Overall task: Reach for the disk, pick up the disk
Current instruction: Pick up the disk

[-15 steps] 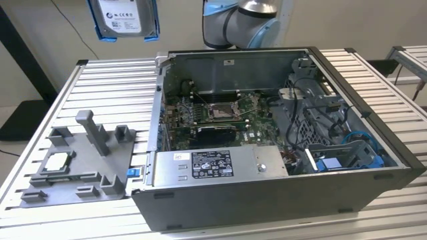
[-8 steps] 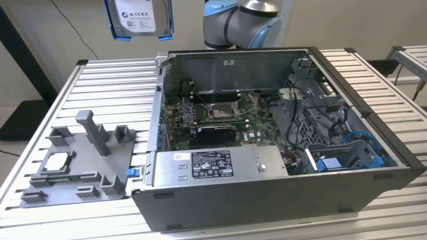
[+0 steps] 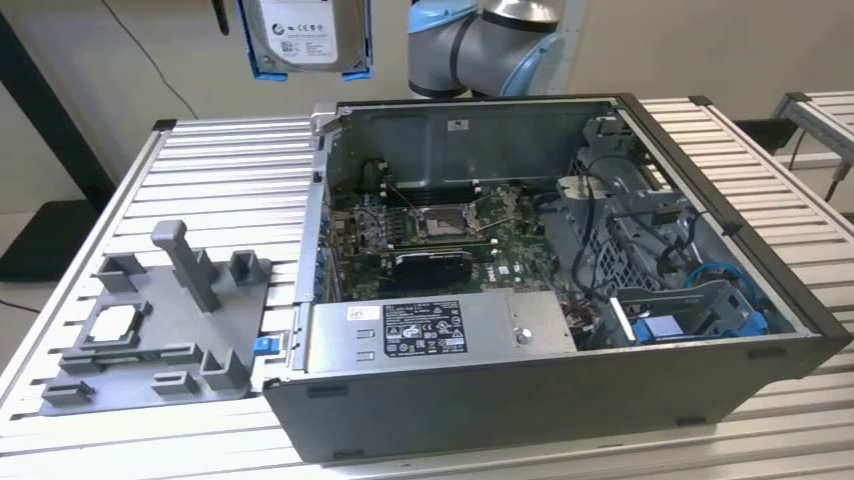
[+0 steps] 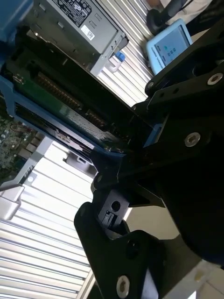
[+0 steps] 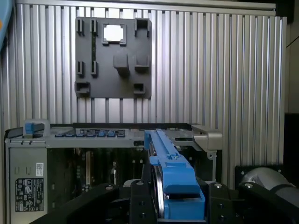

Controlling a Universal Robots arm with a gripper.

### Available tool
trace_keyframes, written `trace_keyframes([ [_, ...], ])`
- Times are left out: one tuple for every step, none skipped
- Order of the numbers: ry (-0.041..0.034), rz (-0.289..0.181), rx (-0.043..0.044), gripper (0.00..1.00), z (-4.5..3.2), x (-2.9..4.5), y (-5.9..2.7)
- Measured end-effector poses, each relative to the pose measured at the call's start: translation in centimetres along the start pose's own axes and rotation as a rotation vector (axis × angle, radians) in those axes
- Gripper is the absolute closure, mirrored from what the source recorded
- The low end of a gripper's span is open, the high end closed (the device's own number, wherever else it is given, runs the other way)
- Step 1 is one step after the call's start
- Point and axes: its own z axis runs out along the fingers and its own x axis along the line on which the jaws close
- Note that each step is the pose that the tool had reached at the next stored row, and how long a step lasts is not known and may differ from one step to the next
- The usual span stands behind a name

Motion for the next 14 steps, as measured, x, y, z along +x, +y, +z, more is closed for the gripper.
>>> trace_keyframes([
  [0.0, 0.0, 0.0, 1.0, 0.0, 0.0, -0.41],
  [0.0, 0.0, 0.0, 1.0, 0.0, -0.01, -0.86],
  [0.0, 0.0, 0.0, 1.0, 0.0, -0.02, -1.32],
  [-0.0001, 0.0, 0.0001, 1.0, -0.01, -0.03, -1.76],
  [-0.0001, 0.0, 0.0001, 1.0, -0.03, -0.04, -2.21],
  [0.0, 0.0, 0.0, 1.0, -0.04, -0.05, -2.67],
  [-0.0001, 0.0, 0.0001, 1.0, -0.06, -0.05, -3.12],
  [-0.0001, 0.0, 0.0001, 1.0, -0.07, -0.06, -3.57],
  [-0.0001, 0.0, 0.0001, 1.0, -0.08, -0.07, -4.02],
  [0.0, 0.0, 0.0, 1.0, -0.1, -0.08, -4.5],
  [0.0, 0.0, 0.0001, 1.0, -0.12, -0.09, -4.96],
  [0.0, 0.0, 0.0, 1.0, -0.13, -0.09, -5.4],
  [0.0, 0.0, 0.0, 1.0, -0.14, -0.1, -5.86],
  [0.0, 0.0, 0.0, 1.0, -0.16, -0.11, -6.32],
])
